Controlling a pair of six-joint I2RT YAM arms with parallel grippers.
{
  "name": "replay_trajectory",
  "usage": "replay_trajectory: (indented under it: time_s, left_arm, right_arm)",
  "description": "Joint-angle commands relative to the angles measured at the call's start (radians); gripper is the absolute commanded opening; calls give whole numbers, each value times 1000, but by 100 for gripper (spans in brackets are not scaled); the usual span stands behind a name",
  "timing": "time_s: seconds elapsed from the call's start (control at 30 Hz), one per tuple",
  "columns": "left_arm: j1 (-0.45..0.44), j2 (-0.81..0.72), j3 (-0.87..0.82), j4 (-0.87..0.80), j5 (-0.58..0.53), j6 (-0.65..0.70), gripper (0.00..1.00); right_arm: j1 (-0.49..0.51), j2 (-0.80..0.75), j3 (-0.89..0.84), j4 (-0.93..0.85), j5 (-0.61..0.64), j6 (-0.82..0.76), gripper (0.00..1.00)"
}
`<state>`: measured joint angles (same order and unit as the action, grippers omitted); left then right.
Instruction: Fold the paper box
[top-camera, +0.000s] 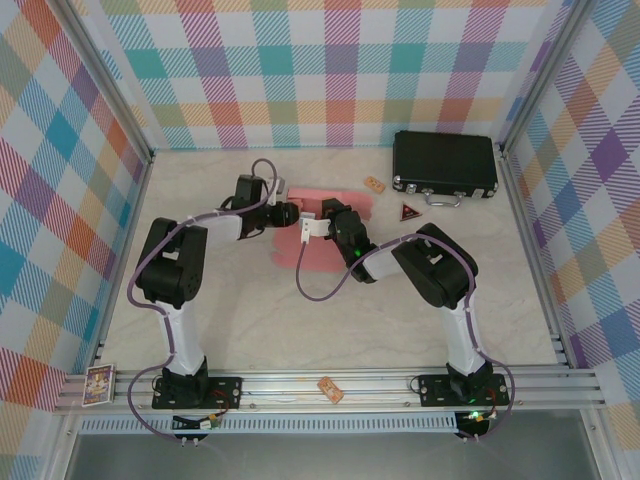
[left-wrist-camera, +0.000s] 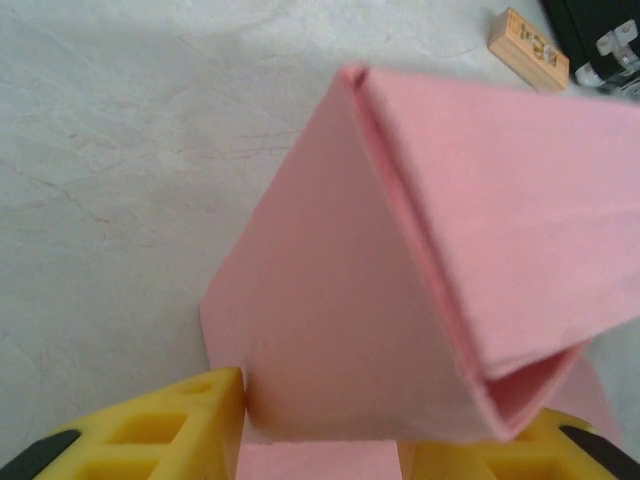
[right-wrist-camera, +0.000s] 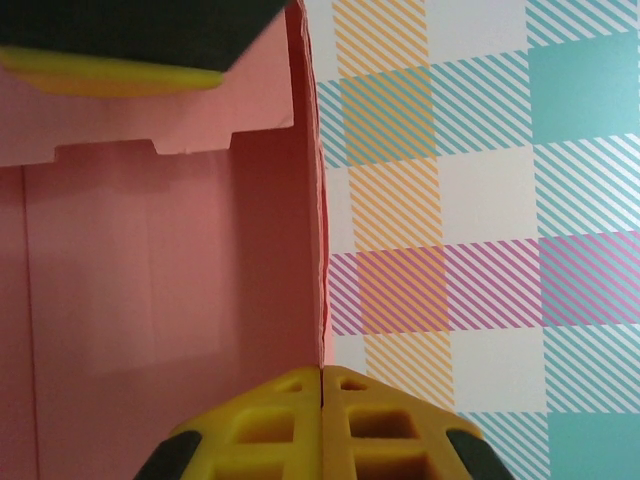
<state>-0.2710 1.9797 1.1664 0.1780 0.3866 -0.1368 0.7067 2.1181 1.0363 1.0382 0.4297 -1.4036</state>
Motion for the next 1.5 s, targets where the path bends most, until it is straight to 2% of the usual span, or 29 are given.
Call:
replay_trajectory:
  time_s: [0.0,0.37,0.73,1.0,1.47]
  left_arm:
    - [-18,-26,-71,185,-58,43,43]
    - [-29,-12,-116,321,-112,40,35]
    - [-50,13,-82,304,-158,46,32]
    - [-76,10,-76,288,-249,43,31]
    - [-95,7,-76,278,-301,58,9]
  right_arm:
    - [8,16,13,-12,-12,8,0]
    - [7,11,11,-19,-11,15,0]
    - [10,9,10,-20,-9,17,0]
    - [13,8,10,-20,-9,20,0]
    - [23,5,4,-11,-9,26,0]
